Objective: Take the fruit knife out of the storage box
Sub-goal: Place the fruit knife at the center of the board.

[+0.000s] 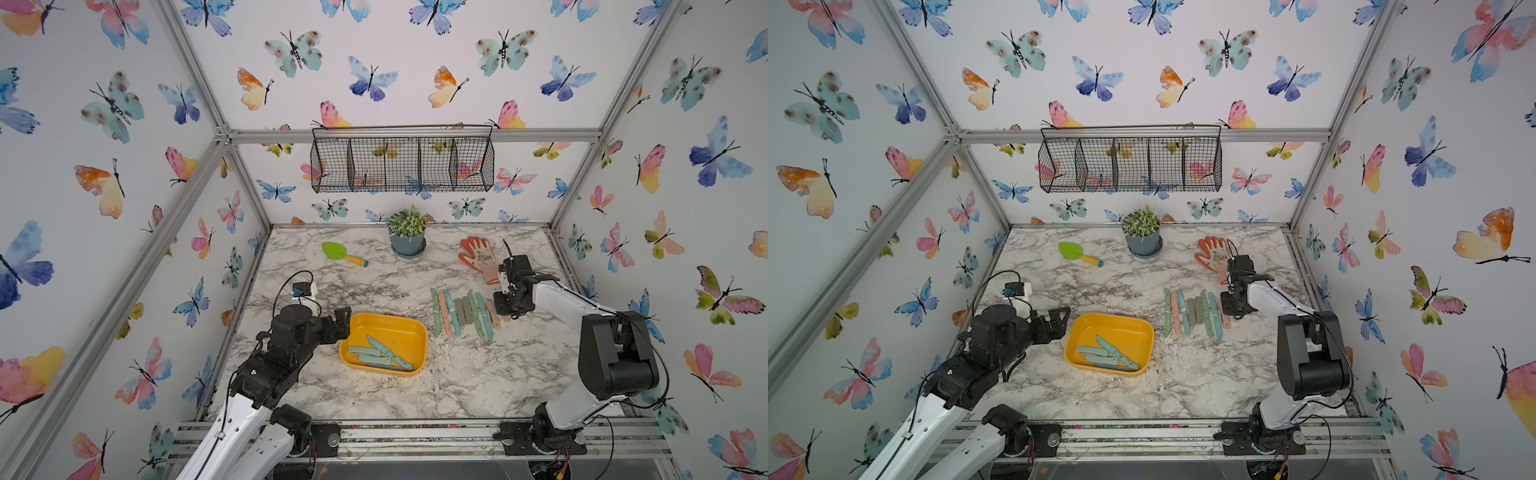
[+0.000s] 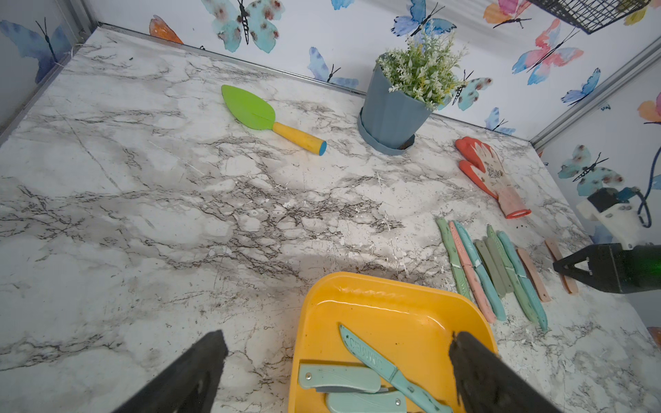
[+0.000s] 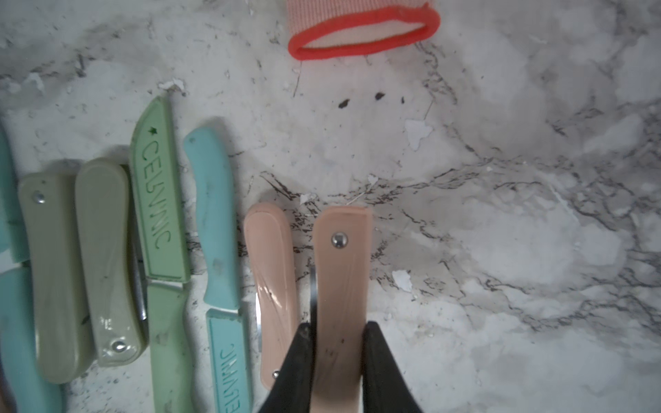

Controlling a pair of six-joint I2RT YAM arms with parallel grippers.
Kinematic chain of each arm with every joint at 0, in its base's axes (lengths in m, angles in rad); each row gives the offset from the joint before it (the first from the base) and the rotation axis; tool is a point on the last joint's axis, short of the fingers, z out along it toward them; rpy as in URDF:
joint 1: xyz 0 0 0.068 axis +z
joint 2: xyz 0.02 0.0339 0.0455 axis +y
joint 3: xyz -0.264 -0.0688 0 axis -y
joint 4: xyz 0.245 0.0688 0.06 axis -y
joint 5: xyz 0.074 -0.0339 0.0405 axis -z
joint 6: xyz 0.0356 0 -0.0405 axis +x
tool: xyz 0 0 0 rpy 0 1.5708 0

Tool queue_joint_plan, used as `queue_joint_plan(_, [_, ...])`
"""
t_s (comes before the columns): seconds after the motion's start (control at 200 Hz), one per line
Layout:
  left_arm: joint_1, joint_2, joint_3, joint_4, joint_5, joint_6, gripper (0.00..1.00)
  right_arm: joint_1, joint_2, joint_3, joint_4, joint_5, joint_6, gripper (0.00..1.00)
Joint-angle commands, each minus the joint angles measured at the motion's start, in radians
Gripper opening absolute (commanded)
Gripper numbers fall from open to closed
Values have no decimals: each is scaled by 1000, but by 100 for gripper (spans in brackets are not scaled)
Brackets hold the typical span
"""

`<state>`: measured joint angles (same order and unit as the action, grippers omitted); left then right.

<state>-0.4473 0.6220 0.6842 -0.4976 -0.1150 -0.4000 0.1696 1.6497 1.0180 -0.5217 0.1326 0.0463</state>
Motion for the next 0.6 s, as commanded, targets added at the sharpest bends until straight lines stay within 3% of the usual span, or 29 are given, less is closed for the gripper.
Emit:
queue_joint_plan(0.0, [-4,-5,2,11,2,14,98,-1,18,2,11,24,-11,18])
queue_joint_plan(0.596, [-4,-5,4,8,-10,9,98,-5,90,13,3,-8,-12,21])
